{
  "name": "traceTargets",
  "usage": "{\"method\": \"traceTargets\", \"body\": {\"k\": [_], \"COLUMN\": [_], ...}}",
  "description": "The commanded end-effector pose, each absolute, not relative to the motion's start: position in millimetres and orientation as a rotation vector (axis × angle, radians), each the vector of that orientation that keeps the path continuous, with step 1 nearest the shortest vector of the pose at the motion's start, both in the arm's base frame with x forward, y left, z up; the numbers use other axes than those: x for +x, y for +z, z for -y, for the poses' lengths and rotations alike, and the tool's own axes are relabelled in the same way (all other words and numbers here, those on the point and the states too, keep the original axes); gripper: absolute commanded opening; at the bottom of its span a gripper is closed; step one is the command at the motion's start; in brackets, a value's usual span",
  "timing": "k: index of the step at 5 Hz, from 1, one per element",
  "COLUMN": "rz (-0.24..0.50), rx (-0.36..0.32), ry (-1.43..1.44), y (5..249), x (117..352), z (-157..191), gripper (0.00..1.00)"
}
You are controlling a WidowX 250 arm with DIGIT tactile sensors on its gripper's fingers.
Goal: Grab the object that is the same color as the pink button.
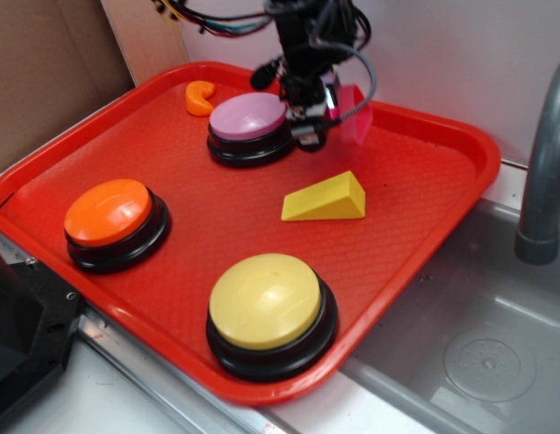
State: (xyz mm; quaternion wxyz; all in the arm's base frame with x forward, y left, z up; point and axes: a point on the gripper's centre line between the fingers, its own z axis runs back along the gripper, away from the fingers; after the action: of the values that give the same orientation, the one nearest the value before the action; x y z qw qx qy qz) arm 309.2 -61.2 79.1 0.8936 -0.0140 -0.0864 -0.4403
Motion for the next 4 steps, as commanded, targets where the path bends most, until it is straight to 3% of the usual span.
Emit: {"method": "traceTargets", "body": {"k": [1, 2, 3, 4], "rz": [0.099, 0.034, 0.095, 0.085], "rx": [-0.047, -0.086, -0.044, -0.095], "ry": [-0.414, -0.253, -0.080, -0.023], "y": [169, 198, 218, 227], "x": [267, 239, 211, 188], "z": [37, 15, 2, -5], "gripper": [0.00, 0.00, 0.00, 0.00]}}
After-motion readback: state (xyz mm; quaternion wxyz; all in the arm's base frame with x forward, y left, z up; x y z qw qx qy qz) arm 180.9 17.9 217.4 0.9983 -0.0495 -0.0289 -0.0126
